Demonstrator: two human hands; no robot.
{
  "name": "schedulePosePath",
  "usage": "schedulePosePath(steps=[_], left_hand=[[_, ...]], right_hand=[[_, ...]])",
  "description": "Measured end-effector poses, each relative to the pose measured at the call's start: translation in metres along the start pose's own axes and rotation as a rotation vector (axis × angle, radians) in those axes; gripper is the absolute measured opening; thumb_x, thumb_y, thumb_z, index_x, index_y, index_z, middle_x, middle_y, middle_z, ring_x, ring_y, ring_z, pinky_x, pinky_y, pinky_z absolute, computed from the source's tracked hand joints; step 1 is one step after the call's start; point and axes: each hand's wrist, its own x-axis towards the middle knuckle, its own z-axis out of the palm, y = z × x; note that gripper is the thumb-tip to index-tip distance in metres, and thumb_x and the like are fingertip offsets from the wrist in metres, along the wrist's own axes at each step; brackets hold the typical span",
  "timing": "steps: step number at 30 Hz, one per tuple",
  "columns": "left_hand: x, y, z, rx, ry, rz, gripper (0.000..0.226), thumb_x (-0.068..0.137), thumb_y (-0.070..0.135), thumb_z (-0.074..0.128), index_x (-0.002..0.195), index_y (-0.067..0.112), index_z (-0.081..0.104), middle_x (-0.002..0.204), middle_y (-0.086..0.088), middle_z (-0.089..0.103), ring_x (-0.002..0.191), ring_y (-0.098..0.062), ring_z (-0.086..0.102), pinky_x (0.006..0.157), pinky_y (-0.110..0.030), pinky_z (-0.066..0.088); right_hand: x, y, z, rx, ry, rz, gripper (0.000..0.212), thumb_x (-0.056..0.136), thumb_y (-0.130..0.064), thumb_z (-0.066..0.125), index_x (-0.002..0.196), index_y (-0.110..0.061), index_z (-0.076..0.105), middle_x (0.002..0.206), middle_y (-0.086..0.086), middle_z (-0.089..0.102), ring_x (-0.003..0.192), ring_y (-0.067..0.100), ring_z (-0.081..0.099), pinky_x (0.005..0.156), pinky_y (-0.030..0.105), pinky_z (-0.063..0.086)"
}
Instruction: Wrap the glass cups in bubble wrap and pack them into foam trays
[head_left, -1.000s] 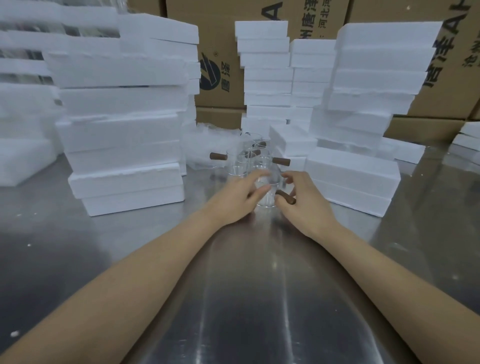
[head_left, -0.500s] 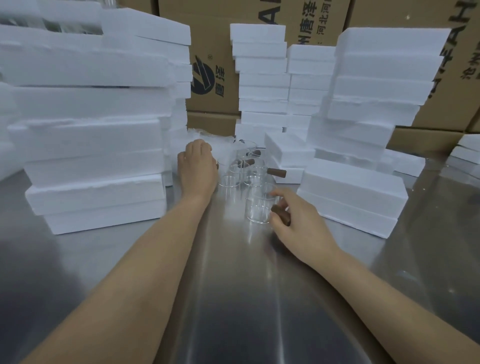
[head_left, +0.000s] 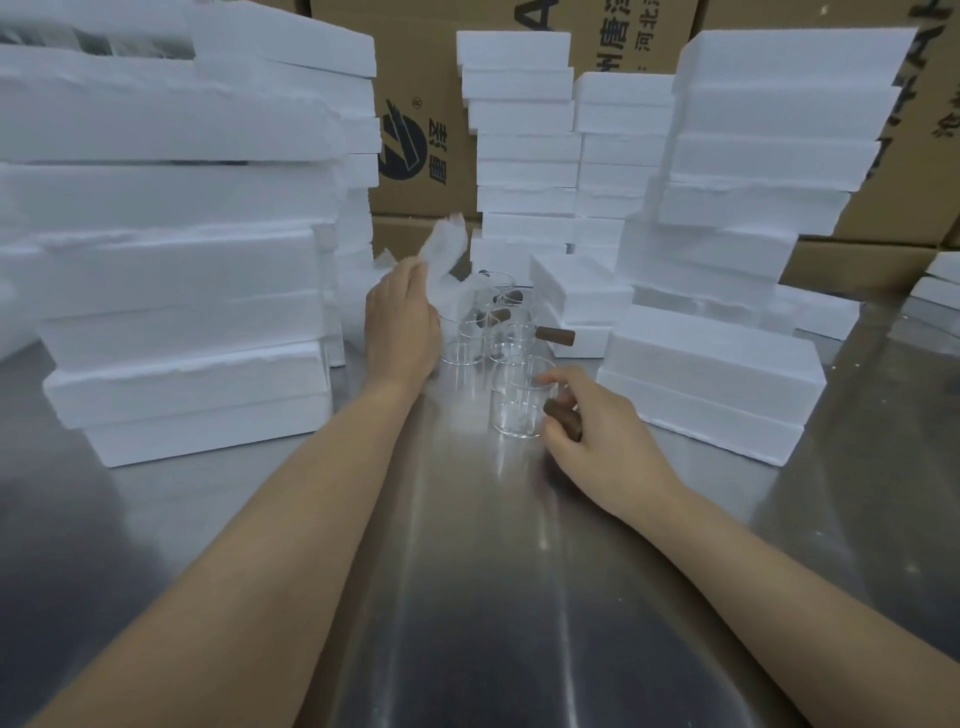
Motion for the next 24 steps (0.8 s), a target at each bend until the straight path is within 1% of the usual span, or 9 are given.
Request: schedulePosePath(steps=[3,8,11,13,16,18,20,22,24], left_hand=[[-0.004,0.011,-0.008,-0.019,0.110,0.119,0.058,0.077,-0.011,0.049,0.135,-0.002,0.047,0.140,-0.016,0.049,0.125,-0.028,0.042,0.102,-0.037,0.032],[-0.025,0.038,-0.020,-0.051,0.151,0.537,0.068,0.069,-0.018,0.056,0.134,0.000,0.049,0.137,-0.009,0.044,0.114,-0.026,0.044,0.092,-0.038,0.040],[-0.047,0.054,-0.039,-0.208,0.150,0.579,0.065,0.075,-0.021,0.053,0.134,0.003,0.041,0.136,-0.007,0.035,0.113,-0.024,0.048,0.084,-0.038,0.051],[-0.064,0.063,-0.054,-0.284,0.148,0.581,0.068,0.078,-0.023,0.052,0.136,0.005,0.034,0.137,-0.007,0.030,0.122,-0.025,0.042,0.097,-0.027,0.048],[-0.082,0.066,-0.076,-0.476,0.126,0.365,0.070,0.085,-0.022,0.045,0.144,0.008,0.023,0.141,-0.007,0.020,0.133,-0.013,0.026,0.108,-0.004,0.018],[-0.086,0.063,-0.089,-0.584,0.100,0.118,0.067,0.091,-0.016,0.040,0.149,0.006,0.018,0.145,-0.011,0.014,0.129,0.018,0.018,0.101,0.003,0.017],[-0.086,0.055,-0.094,-0.606,0.015,-0.068,0.066,0.091,-0.013,0.040,0.150,0.003,0.014,0.154,-0.013,0.005,0.123,0.029,0.013,0.092,0.009,0.017],[-0.085,0.050,-0.094,-0.547,-0.094,-0.209,0.069,0.090,-0.010,0.042,0.151,0.004,0.015,0.159,-0.009,-0.005,0.136,0.006,0.023,0.084,0.010,0.019],[-0.086,0.048,-0.091,-0.399,-0.209,-0.276,0.072,0.087,-0.007,0.048,0.151,0.006,0.016,0.158,-0.008,-0.013,0.135,-0.022,0.033,0.084,-0.003,0.027]], right_hand=[[0.001,0.001,0.001,0.003,0.016,0.007,0.027,0.086,-0.016,0.053,0.111,-0.023,0.050,0.070,-0.010,0.054,0.069,0.004,0.052,0.067,0.033,0.045],[0.005,0.002,-0.002,-0.033,0.077,0.076,0.019,0.086,-0.015,0.055,0.101,-0.022,0.047,0.069,-0.012,0.054,0.073,0.017,0.055,0.069,0.038,0.048],[0.005,0.002,-0.004,-0.073,0.137,0.140,0.019,0.084,-0.018,0.057,0.094,-0.026,0.043,0.067,-0.014,0.051,0.078,0.023,0.057,0.068,0.038,0.048],[0.005,0.002,-0.006,-0.058,0.155,0.194,0.018,0.084,-0.020,0.057,0.093,-0.026,0.044,0.068,-0.013,0.052,0.078,0.024,0.058,0.068,0.037,0.048],[0.003,0.001,-0.007,0.002,0.177,0.256,0.016,0.083,-0.021,0.058,0.094,-0.025,0.047,0.070,-0.013,0.054,0.077,0.023,0.057,0.069,0.035,0.046],[0.002,0.001,-0.008,0.056,0.215,0.291,0.016,0.082,-0.021,0.060,0.095,-0.023,0.050,0.069,-0.012,0.054,0.075,0.021,0.057,0.068,0.034,0.044],[0.002,0.001,-0.010,0.120,0.255,0.331,0.015,0.083,-0.019,0.061,0.094,-0.022,0.051,0.069,-0.010,0.056,0.072,0.019,0.056,0.065,0.032,0.043],[0.001,-0.001,-0.013,0.185,0.285,0.354,0.015,0.083,-0.017,0.061,0.094,-0.020,0.052,0.069,-0.008,0.056,0.065,0.013,0.056,0.060,0.030,0.042],[-0.001,-0.004,-0.015,0.275,0.296,0.354,0.013,0.085,-0.015,0.060,0.096,-0.017,0.053,0.072,-0.004,0.056,0.052,0.014,0.057,0.053,0.026,0.045]])
